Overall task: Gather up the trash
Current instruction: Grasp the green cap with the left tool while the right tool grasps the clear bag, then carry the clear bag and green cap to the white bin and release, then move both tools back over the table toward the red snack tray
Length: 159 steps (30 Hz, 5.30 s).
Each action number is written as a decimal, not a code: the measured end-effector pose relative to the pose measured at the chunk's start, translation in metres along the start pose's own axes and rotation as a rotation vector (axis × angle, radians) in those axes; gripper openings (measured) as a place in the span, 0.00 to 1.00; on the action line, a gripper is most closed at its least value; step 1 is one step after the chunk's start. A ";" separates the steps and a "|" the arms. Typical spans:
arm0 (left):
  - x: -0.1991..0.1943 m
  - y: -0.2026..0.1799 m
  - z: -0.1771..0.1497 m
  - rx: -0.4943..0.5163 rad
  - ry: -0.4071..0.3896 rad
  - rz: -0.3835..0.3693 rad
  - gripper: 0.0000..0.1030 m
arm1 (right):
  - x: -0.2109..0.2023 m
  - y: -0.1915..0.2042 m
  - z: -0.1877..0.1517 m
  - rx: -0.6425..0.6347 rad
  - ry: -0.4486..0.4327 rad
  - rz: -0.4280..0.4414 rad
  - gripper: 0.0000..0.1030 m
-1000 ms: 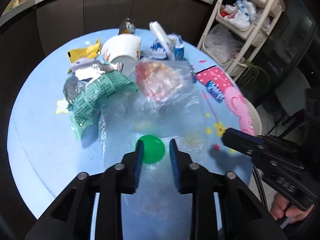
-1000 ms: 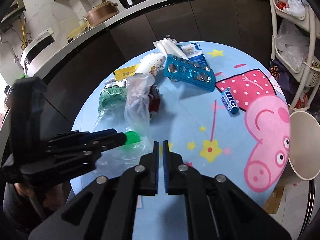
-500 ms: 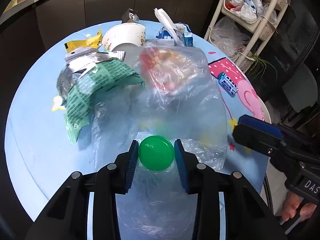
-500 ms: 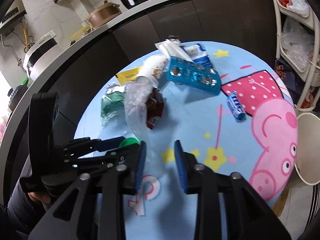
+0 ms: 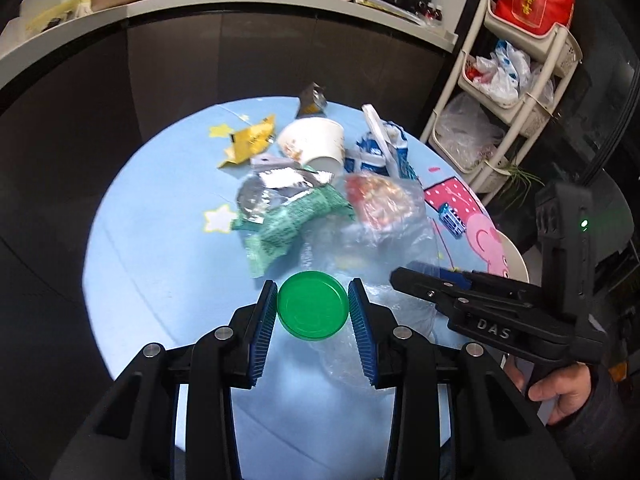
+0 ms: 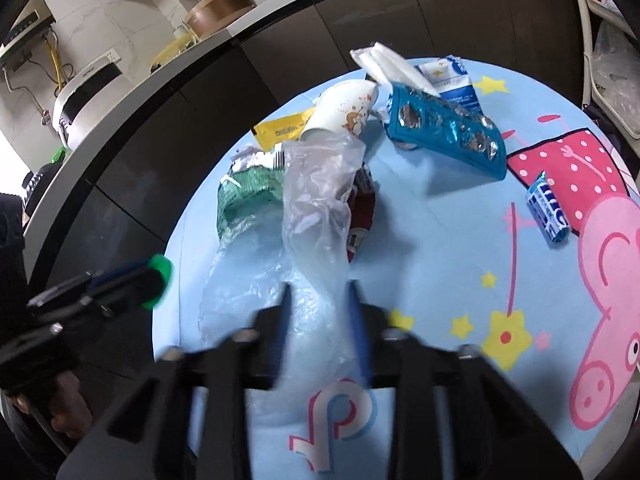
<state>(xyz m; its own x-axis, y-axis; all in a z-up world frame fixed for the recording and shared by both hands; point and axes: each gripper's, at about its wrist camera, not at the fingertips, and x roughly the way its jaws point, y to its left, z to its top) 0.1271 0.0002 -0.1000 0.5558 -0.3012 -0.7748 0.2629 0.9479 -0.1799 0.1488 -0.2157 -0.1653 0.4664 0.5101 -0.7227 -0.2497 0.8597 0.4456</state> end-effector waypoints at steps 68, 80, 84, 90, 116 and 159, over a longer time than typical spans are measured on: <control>0.110 -0.328 0.091 0.426 0.020 -0.331 0.34 | -0.169 -0.351 -0.082 0.485 -0.317 -0.383 0.18; 0.160 -0.362 0.072 0.476 0.089 -0.348 0.34 | -0.186 -0.344 -0.095 0.398 -0.339 -0.454 0.62; 0.189 -0.370 0.060 0.473 0.161 -0.354 0.34 | -0.196 -0.345 -0.101 0.400 -0.348 -0.465 0.62; 0.221 -0.391 0.047 0.493 0.179 -0.305 0.63 | -0.198 -0.347 -0.111 0.407 -0.326 -0.458 0.62; 0.049 -0.252 0.069 0.237 -0.125 -0.087 0.92 | -0.228 -0.197 -0.049 0.128 -0.387 -0.367 0.97; 0.004 0.013 -0.011 -0.056 -0.035 -0.024 0.91 | -0.011 0.010 0.066 -0.127 -0.080 -0.153 0.07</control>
<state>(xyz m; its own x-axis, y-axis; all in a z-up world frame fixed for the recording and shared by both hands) 0.1240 0.0123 -0.1127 0.5776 -0.3262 -0.7483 0.2325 0.9445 -0.2323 0.1974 -0.2145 -0.1184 0.5720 0.3743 -0.7299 -0.2736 0.9259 0.2604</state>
